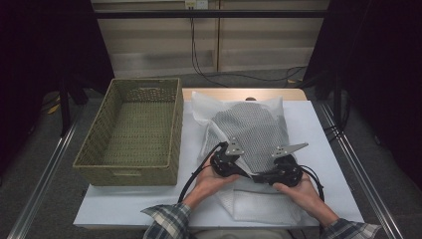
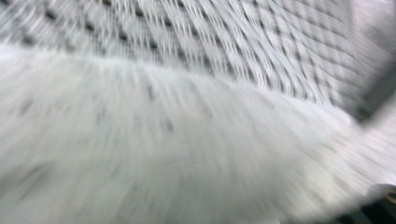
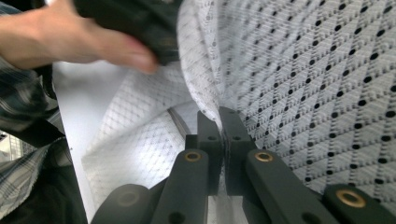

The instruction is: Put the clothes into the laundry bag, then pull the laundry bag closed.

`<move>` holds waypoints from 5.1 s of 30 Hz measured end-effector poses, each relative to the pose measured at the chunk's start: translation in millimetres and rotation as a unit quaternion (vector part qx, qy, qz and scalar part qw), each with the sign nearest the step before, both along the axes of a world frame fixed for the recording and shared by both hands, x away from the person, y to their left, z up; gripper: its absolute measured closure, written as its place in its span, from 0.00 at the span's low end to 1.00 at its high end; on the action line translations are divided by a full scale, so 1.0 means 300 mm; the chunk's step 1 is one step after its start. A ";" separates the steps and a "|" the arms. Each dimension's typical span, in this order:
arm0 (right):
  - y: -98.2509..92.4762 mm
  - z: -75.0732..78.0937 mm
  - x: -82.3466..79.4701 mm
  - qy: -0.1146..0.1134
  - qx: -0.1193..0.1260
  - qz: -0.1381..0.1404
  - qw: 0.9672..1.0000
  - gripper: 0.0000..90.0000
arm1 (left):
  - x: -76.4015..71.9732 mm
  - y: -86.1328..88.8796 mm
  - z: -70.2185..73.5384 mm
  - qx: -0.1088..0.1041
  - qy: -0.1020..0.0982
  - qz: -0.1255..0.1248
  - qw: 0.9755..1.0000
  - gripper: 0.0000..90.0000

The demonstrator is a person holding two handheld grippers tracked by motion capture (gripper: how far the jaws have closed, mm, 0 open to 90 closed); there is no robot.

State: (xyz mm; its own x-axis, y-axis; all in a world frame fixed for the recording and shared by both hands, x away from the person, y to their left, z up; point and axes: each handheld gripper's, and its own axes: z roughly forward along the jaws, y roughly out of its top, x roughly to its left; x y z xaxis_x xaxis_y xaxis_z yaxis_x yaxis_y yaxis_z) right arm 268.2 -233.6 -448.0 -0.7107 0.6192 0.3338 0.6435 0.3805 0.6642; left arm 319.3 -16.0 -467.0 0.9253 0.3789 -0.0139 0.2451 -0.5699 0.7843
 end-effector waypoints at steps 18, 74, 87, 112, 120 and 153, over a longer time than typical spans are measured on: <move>-0.017 -0.032 0.026 0.007 -0.039 -0.016 0.999 0.99 | -0.075 0.121 -0.039 0.053 0.024 -0.038 0.998 0.54; 0.065 -0.048 -0.057 0.022 -0.072 0.049 0.996 0.86 | -0.239 0.419 0.034 0.045 0.060 0.026 0.997 0.97; 0.042 -0.058 -0.099 0.018 -0.084 0.052 0.995 0.74 | -0.335 0.506 0.039 0.032 0.095 0.015 0.995 0.96; 0.002 -0.010 -0.139 -0.024 -0.034 0.032 0.999 0.69 | -0.308 0.626 0.047 -0.038 0.059 0.077 0.995 0.67; 0.034 -0.004 -0.127 -0.039 -0.024 0.030 0.999 0.59 | -0.290 0.593 0.013 0.003 0.073 0.068 0.995 0.53; 0.260 -0.022 -0.042 -0.016 0.004 0.087 0.996 0.42 | -0.269 0.575 -0.019 0.052 0.051 0.086 0.994 0.60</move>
State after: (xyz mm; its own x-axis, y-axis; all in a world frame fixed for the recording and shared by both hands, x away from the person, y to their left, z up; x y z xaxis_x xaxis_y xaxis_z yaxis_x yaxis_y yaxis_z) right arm 255.6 -155.6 -454.5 -0.8169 0.4838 0.3140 0.5476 0.4794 0.6858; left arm 238.4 156.6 -472.9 0.8428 0.5352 -0.0569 0.4206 -0.5890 0.6900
